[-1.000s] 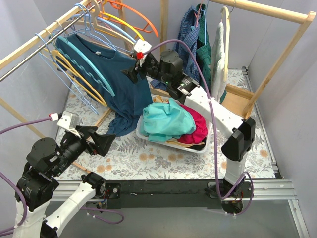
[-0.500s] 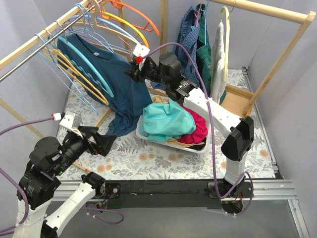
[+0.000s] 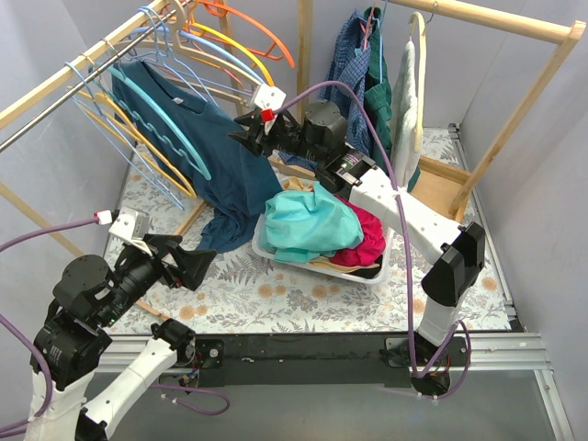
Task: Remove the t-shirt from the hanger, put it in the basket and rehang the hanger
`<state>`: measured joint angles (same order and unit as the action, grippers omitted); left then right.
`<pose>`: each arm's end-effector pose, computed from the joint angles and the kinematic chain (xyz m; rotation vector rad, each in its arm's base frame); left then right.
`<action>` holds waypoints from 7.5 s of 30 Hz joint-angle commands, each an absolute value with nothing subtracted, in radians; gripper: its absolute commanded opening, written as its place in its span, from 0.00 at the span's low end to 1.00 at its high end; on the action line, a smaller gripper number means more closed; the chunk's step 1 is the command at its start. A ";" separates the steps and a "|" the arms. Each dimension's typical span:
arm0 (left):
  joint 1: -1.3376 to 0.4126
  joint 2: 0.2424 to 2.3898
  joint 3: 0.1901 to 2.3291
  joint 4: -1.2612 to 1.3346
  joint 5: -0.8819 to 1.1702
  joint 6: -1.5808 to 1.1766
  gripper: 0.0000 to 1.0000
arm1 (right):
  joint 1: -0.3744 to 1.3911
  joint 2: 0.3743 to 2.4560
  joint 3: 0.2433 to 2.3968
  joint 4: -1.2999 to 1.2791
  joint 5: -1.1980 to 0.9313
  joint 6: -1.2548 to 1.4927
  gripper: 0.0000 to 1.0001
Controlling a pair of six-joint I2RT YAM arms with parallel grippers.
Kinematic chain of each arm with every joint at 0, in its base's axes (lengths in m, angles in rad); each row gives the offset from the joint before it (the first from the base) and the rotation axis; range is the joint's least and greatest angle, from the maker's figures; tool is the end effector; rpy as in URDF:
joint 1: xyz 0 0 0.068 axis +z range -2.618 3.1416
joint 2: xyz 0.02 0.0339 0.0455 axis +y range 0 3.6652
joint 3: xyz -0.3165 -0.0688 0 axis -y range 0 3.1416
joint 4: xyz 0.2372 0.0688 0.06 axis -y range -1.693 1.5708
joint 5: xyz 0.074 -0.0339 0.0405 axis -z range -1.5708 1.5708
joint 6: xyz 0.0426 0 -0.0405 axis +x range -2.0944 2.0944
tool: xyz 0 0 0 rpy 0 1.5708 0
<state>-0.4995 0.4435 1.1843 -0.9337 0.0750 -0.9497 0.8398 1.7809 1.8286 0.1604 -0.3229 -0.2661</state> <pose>-0.0165 0.0053 0.4313 -0.3672 1.8669 -1.0916 0.2784 0.3307 0.5179 -0.9615 1.0297 0.6977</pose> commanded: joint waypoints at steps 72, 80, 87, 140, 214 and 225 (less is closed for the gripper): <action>-0.497 0.413 1.390 -0.924 0.383 -0.861 0.98 | 1.150 0.879 0.976 0.264 0.120 -0.074 0.01; -0.497 0.431 1.353 -0.928 0.329 -0.880 0.98 | 1.167 0.721 0.755 0.095 0.124 0.060 0.01; -0.495 0.477 1.237 -0.887 0.362 -0.893 0.98 | 1.169 0.623 0.707 0.052 0.120 0.092 0.01; -0.495 0.434 1.051 -0.617 0.660 -0.937 0.56 | 1.169 0.676 0.729 0.365 -0.322 0.209 0.01; -0.511 0.453 1.336 -0.927 0.635 -0.762 0.00 | 1.149 0.558 0.697 0.183 0.922 -0.144 0.01; -0.520 0.477 1.407 -0.914 0.718 -0.756 0.00 | 1.129 0.696 0.704 0.064 0.749 -0.020 0.01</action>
